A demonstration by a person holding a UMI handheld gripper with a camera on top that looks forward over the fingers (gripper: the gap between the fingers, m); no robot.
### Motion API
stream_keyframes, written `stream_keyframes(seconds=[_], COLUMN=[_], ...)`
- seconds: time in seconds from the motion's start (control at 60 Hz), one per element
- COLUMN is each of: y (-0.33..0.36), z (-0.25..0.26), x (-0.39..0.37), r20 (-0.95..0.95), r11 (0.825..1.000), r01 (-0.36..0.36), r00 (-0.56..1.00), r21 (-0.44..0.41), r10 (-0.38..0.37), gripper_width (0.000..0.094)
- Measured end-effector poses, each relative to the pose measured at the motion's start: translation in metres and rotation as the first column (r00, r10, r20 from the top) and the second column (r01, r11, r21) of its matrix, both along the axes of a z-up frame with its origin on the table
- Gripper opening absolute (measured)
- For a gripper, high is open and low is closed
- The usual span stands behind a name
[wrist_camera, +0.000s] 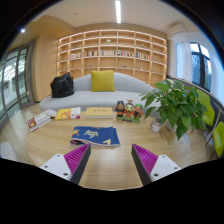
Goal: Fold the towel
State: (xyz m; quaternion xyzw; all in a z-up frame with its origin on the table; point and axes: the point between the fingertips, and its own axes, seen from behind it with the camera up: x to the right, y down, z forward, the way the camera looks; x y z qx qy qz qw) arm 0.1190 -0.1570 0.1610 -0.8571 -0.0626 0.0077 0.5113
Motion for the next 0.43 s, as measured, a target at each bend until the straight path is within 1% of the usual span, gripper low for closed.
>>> stream_keyframes(seconds=[0.133,0.233,0.433], y=[-0.046,-0.072,-0.100], z=[0.011,0.017,0.033], x=[-0.006,-0.014,-0.020], r20=[0.011,-0.006,0.014], r11=[1.000,1.000,0.998], r01=[-0.006,-0.029,-0.049], r00=[1.000,1.000,0.999], r21=[0.008,0.009,0.032], r10=[0.006,0.029,0.048], gripper_width=[0.0851,0.0851,0.0851])
